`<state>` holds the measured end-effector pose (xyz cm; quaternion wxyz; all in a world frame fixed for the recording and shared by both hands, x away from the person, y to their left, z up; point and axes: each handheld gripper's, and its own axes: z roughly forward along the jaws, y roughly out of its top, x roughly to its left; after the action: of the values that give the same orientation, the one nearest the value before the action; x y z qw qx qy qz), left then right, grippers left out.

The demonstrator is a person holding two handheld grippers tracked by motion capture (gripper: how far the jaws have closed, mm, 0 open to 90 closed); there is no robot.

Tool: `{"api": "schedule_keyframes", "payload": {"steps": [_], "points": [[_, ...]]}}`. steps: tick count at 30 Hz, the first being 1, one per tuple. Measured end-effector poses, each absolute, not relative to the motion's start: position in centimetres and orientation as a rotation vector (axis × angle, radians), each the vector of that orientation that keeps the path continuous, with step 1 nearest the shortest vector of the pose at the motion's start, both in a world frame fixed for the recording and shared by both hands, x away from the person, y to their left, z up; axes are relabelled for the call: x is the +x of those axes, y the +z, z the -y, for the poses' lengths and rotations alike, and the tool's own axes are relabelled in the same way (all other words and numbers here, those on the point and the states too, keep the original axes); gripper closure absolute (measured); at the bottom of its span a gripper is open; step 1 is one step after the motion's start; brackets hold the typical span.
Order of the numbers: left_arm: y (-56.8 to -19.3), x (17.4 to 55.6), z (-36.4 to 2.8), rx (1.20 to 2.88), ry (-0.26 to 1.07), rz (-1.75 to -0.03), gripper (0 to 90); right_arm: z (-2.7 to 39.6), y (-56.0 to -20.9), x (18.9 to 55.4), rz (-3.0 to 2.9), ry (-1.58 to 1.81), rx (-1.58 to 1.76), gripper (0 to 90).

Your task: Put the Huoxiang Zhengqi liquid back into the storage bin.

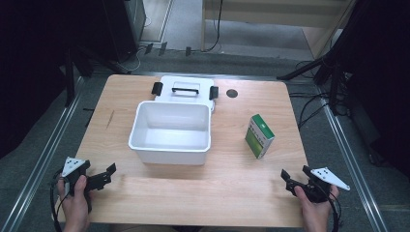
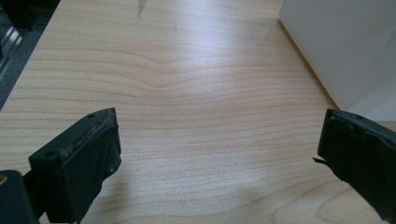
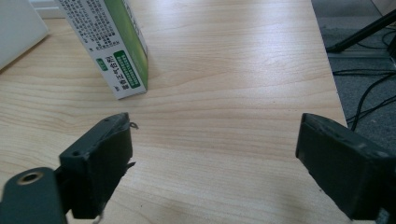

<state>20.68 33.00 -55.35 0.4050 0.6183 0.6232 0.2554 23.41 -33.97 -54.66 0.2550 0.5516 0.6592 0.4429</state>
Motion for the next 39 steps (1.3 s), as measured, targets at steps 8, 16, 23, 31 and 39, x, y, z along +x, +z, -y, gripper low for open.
{"api": "schedule_keyframes", "payload": {"steps": [8,16,23,31,39], "points": [[-55.33,20.61,-32.97,1.564,0.642,-1.569,0.3,33.90,-54.67,23.37,-1.798,1.199,1.496,12.4],[-55.34,20.64,-32.98,1.565,0.639,-1.571,0.3,33.85,-54.67,23.40,-1.814,1.196,1.495,12.8],[-55.35,20.63,-32.98,1.564,0.639,-1.570,0.3,33.92,-54.69,23.48,-1.822,1.207,1.503,12.9],[-55.37,20.61,-33.12,1.552,0.632,-1.574,0.3,33.98,-54.69,23.52,-1.828,1.220,1.503,12.9],[-55.36,20.62,-33.08,1.557,0.635,-1.573,0.3,33.87,-54.69,23.56,-1.840,1.208,1.494,12.9]]}}
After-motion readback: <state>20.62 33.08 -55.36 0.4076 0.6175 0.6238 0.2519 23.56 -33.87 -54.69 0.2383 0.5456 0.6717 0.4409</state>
